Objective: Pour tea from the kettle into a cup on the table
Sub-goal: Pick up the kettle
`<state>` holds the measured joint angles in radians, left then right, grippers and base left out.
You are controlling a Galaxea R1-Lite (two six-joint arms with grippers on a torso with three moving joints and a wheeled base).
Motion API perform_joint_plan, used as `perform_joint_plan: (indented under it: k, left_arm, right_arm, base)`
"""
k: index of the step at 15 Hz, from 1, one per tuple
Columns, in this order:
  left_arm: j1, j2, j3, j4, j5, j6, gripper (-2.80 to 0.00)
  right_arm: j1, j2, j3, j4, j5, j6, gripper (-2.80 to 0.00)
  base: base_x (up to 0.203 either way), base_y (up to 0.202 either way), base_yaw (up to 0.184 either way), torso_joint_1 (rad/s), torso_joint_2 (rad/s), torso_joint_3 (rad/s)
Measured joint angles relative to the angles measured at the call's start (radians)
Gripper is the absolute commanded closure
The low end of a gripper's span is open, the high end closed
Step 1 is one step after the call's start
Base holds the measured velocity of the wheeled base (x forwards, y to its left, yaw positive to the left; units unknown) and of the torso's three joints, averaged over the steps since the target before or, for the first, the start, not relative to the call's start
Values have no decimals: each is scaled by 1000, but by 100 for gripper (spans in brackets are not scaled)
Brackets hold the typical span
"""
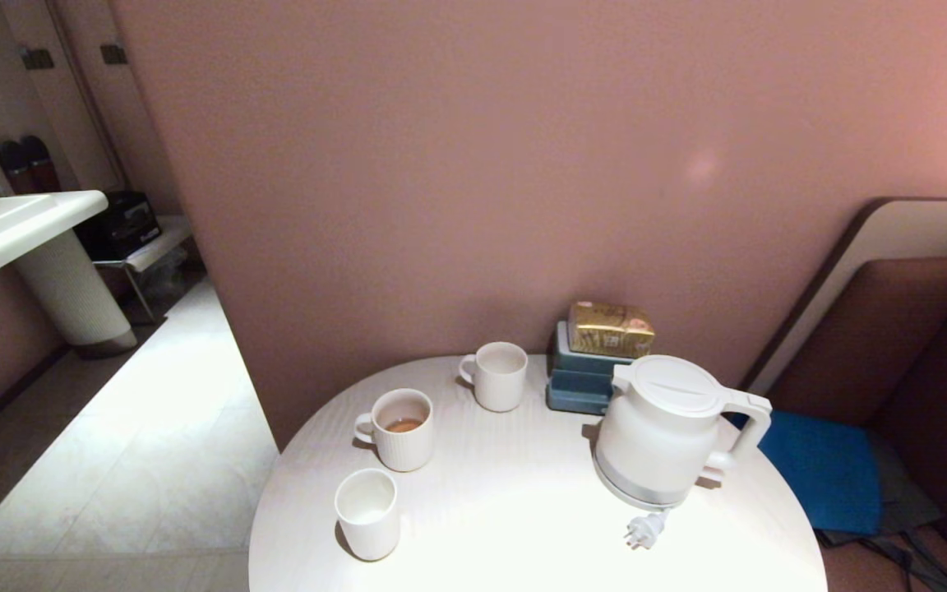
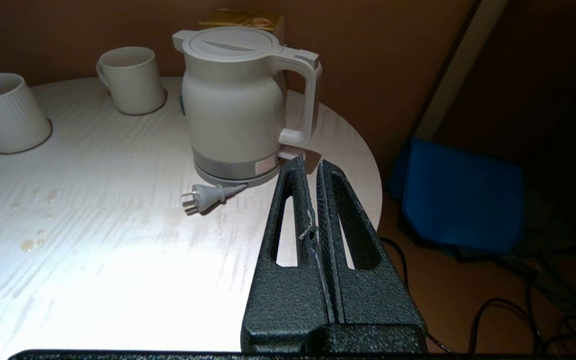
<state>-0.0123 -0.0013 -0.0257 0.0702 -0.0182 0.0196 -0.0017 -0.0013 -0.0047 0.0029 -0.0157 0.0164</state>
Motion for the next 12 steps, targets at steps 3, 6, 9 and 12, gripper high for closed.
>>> perform_joint_plan:
  k: [3, 6, 9, 12]
  left_arm:
    - [0, 0, 0, 0, 0, 0, 0]
    - [0, 0, 0, 0, 0, 0, 0]
    - [0, 0, 0, 0, 0, 0, 0]
    - [0, 0, 0, 0, 0, 0, 0]
  right_arm:
    - [0, 0, 0, 0, 0, 0, 0]
    - [0, 0, 0, -3, 0, 2, 0]
    - [0, 0, 1, -5, 0, 0, 0]
    - [0, 0, 2, -4, -7, -2, 0]
  base:
    - [0, 0, 0, 0, 0, 0]
    - [0, 0, 0, 0, 0, 0]
    - [0, 0, 0, 0, 0, 0]
    - [0, 0, 0, 0, 0, 0]
